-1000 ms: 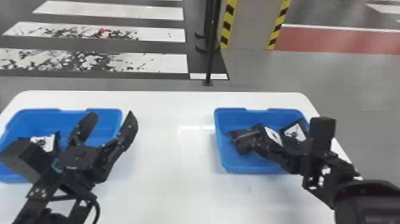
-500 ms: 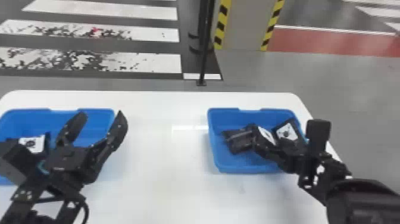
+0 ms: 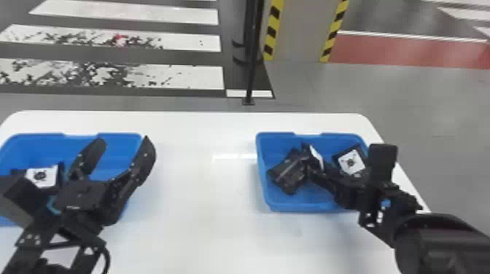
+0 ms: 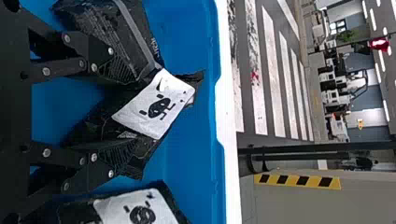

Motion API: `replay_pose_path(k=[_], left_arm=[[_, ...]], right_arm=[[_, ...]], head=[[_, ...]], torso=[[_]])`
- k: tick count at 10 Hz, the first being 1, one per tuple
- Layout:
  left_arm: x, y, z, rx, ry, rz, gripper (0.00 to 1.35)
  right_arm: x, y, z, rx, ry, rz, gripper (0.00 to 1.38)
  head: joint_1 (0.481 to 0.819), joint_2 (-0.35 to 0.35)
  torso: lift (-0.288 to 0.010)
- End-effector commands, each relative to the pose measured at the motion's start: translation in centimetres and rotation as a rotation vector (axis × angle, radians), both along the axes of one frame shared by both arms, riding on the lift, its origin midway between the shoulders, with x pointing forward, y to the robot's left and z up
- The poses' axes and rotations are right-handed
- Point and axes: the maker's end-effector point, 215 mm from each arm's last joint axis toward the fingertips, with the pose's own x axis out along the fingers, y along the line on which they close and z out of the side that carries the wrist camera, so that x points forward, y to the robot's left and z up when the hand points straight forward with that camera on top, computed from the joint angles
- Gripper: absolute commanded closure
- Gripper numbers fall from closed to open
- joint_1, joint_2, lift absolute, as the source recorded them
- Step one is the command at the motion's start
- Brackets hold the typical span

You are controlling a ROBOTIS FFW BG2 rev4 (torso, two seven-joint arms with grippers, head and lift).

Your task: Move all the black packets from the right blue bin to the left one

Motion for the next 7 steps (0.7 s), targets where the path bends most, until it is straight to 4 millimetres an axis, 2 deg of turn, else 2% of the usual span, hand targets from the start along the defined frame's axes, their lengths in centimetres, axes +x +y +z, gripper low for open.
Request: replay_pose_path(k=[1,5,7], left_arm=[[0.0,0.1,-0.1,0.0,0.0,0.002,0.24],[0.1,0.2,0.1,-0.011,-0.01,0.006,0.24],[0.0,0.3,0.4,-0.018,-0.021,0.008,0.24]], right_arm=[[0.3,1.1,0.9,0.021,-0.031,0.016,1.16],[0.2,4.0,6.1,0.082,-0.158,0.066,1.16],[-0.6,7.0,11.3,0.117,-0.26,0.123,1.17]], head=[[0.695,-0.108],[0.695,-0.076],[0.695,-0.052]], torso=[[-0.168],[-0.168],[-0.168]])
